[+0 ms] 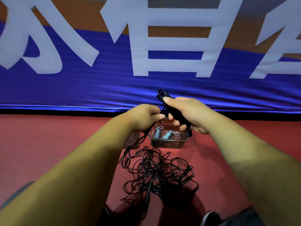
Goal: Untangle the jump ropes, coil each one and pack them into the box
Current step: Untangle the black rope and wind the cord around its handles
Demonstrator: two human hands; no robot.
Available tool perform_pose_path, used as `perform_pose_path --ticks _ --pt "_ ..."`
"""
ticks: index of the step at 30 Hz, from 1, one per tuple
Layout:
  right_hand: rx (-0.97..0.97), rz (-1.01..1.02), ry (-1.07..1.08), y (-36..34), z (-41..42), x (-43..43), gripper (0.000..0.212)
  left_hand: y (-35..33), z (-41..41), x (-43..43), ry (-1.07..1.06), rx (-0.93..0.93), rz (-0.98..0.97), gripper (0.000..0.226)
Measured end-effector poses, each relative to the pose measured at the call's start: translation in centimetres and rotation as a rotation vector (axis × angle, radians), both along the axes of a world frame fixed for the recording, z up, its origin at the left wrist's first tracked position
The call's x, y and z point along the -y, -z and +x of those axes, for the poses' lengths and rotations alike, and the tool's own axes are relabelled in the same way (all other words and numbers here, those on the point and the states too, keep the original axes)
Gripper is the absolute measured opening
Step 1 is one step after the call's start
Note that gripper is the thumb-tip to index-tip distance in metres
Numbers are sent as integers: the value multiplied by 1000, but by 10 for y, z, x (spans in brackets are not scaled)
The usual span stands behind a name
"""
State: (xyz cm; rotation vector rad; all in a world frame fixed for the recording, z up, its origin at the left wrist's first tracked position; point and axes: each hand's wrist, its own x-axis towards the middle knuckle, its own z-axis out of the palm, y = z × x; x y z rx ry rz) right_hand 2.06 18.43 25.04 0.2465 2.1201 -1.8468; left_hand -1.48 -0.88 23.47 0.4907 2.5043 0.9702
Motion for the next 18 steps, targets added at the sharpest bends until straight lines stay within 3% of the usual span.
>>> perform_pose_path --ticks 4,12,15,18 --pt "-22 -8 37 -2 -3 -1 28 2 0 1 -90 341 314 23" --pt "-87 131 56 2 -4 -4 34 -4 1 19 43 511 348 18" --pt "-92 194 47 4 -4 -5 35 -5 -1 18 15 440 278 15" --pt "-63 229 36 6 -3 -1 38 -5 -4 17 -57 175 33 4"
